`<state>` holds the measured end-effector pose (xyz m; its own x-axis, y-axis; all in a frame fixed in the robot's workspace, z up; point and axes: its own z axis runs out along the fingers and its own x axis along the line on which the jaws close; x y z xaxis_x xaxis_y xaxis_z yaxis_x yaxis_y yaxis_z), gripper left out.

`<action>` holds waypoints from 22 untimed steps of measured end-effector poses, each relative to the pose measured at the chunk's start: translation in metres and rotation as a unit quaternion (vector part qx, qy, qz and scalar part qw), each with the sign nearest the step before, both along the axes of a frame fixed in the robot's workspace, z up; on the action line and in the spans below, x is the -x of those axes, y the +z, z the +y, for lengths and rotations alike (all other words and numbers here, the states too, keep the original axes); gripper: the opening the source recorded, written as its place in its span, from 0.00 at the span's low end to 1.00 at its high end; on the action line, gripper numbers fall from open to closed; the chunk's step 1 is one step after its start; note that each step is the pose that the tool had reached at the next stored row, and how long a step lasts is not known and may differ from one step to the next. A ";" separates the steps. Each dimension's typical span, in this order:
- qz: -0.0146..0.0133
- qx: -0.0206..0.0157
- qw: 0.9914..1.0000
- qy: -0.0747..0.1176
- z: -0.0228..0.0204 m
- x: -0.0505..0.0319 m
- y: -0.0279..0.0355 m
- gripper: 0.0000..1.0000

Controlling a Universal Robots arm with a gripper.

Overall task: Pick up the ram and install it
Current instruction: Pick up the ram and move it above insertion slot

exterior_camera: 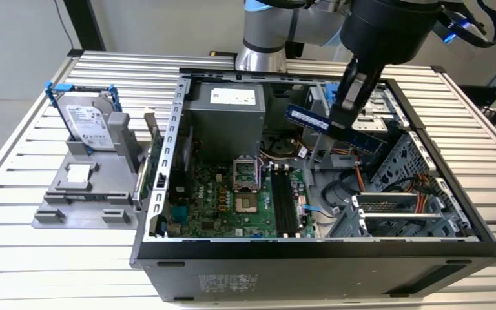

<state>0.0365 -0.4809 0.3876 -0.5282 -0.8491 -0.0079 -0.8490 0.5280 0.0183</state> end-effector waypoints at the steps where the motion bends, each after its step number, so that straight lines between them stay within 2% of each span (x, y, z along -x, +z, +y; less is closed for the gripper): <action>1: 0.000 0.000 1.000 -0.009 0.0000 0.0000 0.0000 0.00; 3: 0.000 0.000 1.000 -0.025 0.0000 0.0000 -0.0001 0.00; 6: 0.000 0.000 0.999 -0.051 0.0000 0.0000 -0.0002 0.00; 10: 0.000 0.000 0.996 -0.086 0.0000 0.0000 -0.0005 0.00; 12: 0.000 0.000 0.995 -0.103 0.0000 0.0000 -0.0006 0.00; 16: 0.000 0.000 0.990 -0.138 0.0000 0.0000 -0.0008 0.00; 19: 0.000 0.000 0.986 -0.164 0.0000 0.0000 -0.0009 0.00; 21: 0.000 0.000 0.983 -0.181 0.0000 0.0000 -0.0010 0.00; 22: 0.000 0.000 0.982 -0.190 0.0000 0.0000 -0.0011 0.00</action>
